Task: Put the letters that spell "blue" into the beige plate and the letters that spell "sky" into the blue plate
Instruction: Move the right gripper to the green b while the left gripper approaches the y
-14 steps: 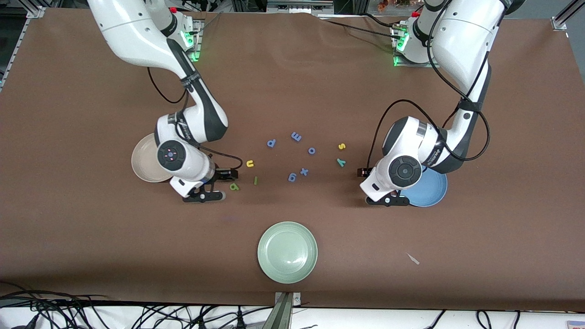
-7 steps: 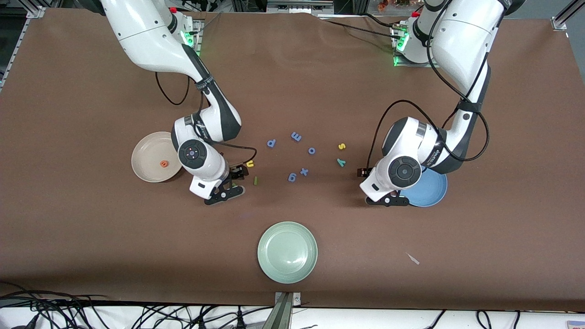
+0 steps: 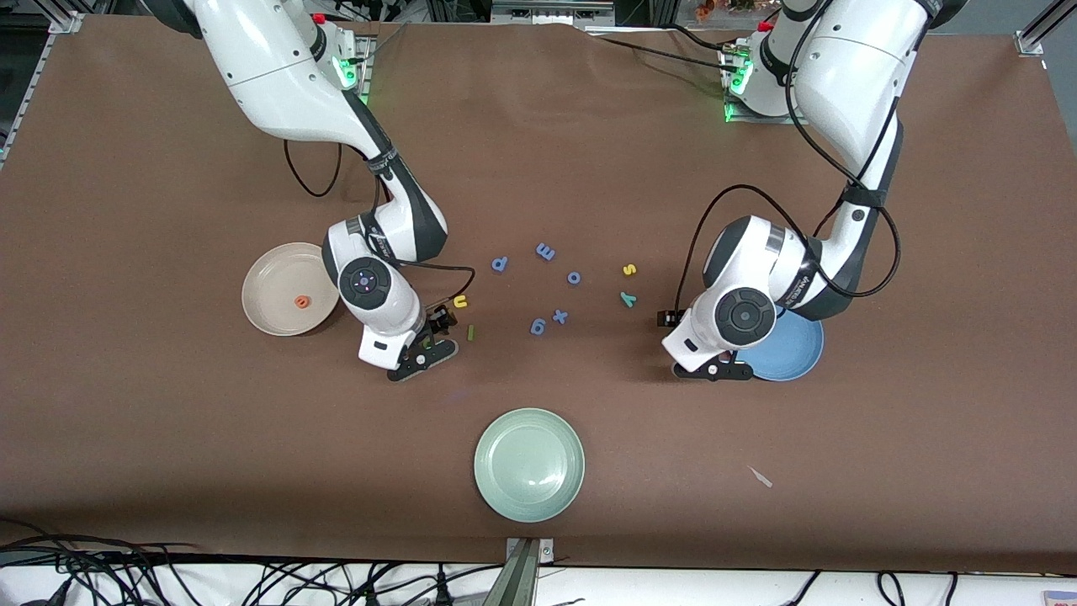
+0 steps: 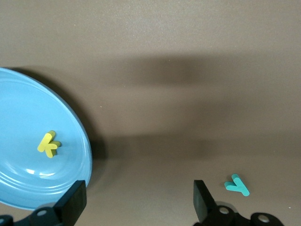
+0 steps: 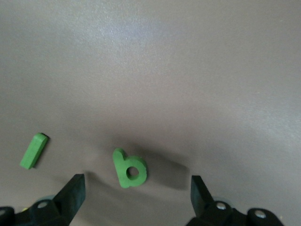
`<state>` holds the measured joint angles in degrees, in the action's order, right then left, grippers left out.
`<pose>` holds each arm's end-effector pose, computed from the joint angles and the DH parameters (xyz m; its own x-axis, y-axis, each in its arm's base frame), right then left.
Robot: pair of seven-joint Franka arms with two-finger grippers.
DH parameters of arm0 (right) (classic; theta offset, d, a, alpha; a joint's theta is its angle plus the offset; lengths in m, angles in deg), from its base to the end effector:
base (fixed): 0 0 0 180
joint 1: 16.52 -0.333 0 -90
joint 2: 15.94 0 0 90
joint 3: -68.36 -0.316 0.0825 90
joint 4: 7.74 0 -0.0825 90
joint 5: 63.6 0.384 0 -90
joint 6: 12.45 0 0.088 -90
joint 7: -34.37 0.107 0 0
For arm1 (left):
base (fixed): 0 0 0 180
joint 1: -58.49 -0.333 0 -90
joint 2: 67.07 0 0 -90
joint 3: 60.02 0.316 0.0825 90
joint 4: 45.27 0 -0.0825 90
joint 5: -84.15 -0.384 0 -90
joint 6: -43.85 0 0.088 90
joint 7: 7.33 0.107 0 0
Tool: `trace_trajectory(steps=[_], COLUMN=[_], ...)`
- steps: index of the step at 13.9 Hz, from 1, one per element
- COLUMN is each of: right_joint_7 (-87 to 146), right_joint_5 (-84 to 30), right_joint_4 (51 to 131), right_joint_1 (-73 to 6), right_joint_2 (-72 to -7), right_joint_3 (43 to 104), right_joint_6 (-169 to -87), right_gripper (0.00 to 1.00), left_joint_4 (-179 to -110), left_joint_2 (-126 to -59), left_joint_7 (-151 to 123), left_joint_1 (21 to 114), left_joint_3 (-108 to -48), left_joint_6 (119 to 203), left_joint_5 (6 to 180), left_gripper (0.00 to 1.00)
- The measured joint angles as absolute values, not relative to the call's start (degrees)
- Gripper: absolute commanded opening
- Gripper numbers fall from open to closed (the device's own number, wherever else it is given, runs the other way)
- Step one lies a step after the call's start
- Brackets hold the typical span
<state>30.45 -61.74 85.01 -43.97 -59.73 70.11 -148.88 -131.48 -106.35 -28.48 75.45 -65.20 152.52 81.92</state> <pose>0.6206 0.3018 0.1751 0.8767 0.4811 -0.0014 0.4811 -0.8767 -0.0013 0.6322 -0.2448 0.2431 0.9610 -0.0110 -0.2763 -0.0343 -0.9962 -0.0796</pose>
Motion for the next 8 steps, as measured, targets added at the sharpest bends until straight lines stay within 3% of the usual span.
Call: trace_trajectory(steps=[8], right_joint_7=[29.84], right_joint_5=[-61.75], right_joint_4=[85.01], right_joint_1=[-44.25], right_joint_2=[-59.84], right_joint_3=[70.11], right_joint_6=[-149.05], right_gripper=[0.73], left_joint_4=[-131.48], left_joint_2=[-106.36], left_joint_7=[-28.48], left_joint_1=[75.45], left_joint_3=[-65.2], left_joint_6=[152.67], left_joint_5=[81.92], left_gripper=[1.0])
